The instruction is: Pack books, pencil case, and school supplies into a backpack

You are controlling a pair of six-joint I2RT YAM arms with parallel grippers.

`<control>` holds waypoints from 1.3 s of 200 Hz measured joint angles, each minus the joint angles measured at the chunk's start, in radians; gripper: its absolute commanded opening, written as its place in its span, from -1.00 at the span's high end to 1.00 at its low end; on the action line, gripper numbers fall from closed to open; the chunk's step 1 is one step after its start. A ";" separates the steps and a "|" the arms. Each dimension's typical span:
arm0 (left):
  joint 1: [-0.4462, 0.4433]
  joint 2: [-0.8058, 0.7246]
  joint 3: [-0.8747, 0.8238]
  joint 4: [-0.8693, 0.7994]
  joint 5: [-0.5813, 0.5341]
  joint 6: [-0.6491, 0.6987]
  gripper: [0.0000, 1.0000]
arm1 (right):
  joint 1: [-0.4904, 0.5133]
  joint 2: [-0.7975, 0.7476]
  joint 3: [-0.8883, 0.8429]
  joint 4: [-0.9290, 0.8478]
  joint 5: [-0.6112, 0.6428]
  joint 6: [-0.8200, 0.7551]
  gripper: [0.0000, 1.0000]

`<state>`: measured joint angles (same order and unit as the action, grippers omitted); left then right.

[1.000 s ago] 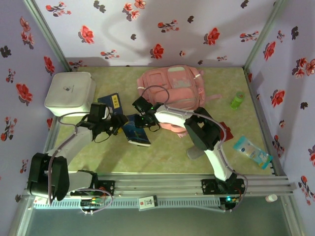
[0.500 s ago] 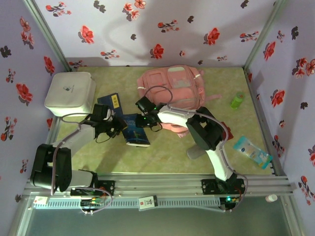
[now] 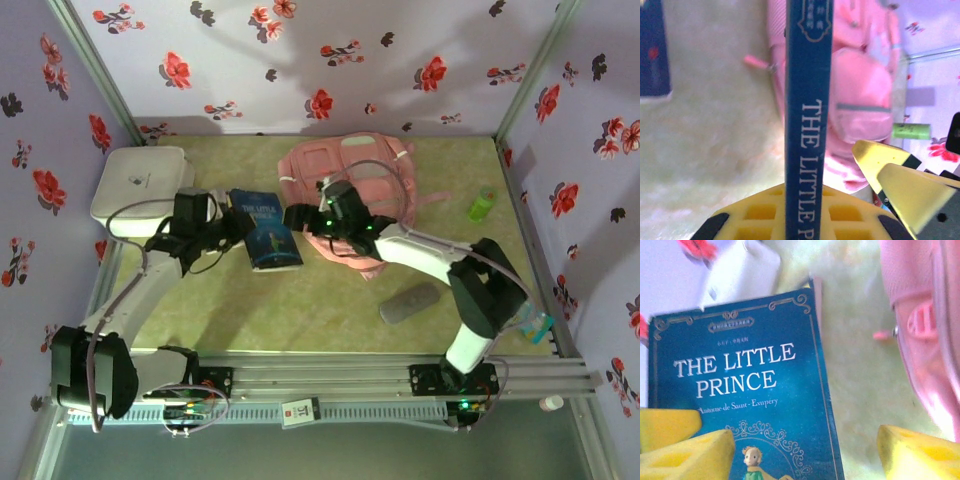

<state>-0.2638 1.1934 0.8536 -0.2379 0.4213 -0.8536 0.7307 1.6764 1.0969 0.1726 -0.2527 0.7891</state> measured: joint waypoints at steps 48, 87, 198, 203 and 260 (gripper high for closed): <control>0.000 0.060 0.109 0.179 -0.025 -0.042 1.00 | -0.105 -0.067 -0.185 0.293 -0.057 0.156 -0.79; -0.001 0.158 0.142 0.367 -0.029 -0.171 1.00 | -0.148 -0.031 -0.256 0.563 -0.114 0.357 -0.80; -0.020 0.267 0.215 0.498 -0.027 -0.402 1.00 | -0.121 0.119 -0.221 0.874 -0.132 0.690 -0.77; -0.021 0.271 0.217 0.503 -0.026 -0.406 1.00 | -0.115 0.120 -0.215 0.874 -0.129 0.694 -0.77; -0.028 0.294 0.222 0.514 -0.024 -0.428 1.00 | -0.089 0.138 -0.159 0.876 -0.114 0.711 -0.60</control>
<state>-0.2916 1.4879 1.0756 0.2764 0.3973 -1.2812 0.6422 1.8141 0.9382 1.0489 -0.3672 1.5002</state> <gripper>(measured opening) 0.123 0.811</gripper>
